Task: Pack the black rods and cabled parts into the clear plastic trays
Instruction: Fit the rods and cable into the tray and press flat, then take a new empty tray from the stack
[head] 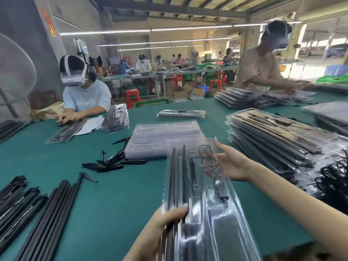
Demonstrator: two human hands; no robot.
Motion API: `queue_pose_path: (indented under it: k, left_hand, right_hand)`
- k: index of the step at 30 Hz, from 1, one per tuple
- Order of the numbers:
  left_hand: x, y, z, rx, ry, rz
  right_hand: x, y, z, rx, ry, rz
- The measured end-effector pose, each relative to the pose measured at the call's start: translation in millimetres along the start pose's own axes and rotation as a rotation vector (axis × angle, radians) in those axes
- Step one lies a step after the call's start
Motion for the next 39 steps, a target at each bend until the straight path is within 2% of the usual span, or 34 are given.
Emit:
queue_pose_path:
  k: [2, 5, 9, 16, 18, 22, 24, 30, 36, 39]
  left_hand:
    - [19.3, -13.8, 27.2, -0.015, 0.003, 0.041]
    - [42.4, -46.1, 71.1, -0.037, 0.108, 0.03]
    - [66.6, -118.1, 141.0, -0.069, 0.065, 0.03]
    - [79.3, -228.6, 245.6, 0.084, -0.237, 0.194]
    - [66.9, -247.0, 253.0, 0.146, -0.362, 0.194]
    - [17.7, -267.2, 251.0, 0.175, -0.509, 0.026]
    - [0.6, -268.3, 251.6, 0.135, -0.484, 0.015]
    - [-10.3, -277.7, 251.9, 0.117, -0.335, 0.034]
    - [0.2, -279.6, 230.0, 0.131, -0.239, 0.071]
    - [6.7, -281.2, 210.2, 0.106, -0.23, 0.094]
  right_hand:
    - [-9.7, 34.5, -2.0, -0.083, 0.103, -0.01]
    - [-29.7, 93.7, -20.0, -0.072, 0.302, -0.065]
    - [-82.5, 151.7, -70.9, 0.189, 0.721, -0.093]
    - [-180.5, 162.5, -174.4, 0.586, 1.0, -0.078]
    - [-181.0, 153.9, -198.3, 0.685, 1.143, -0.095]
    - [-138.8, 121.4, -236.4, 0.882, 1.625, 0.083]
    - [-118.0, 109.9, -250.0, 0.925, 1.684, 0.153]
    - [-118.4, 104.1, -258.5, 0.925, 1.683, 0.129]
    - [-141.8, 82.1, -220.9, 0.982, 1.762, 0.139]
    - [-150.1, 54.8, -187.9, 0.94, 1.818, 0.103]
Point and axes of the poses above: each hand's wrist, its own y-axis away from the middle knuckle, its own z-axis out of the palm, x = y × z, the point moved 5 cm from there along -y, towards the middle knuckle, and after that the axes turned 10 degrees about y, right-handed, at the moved point
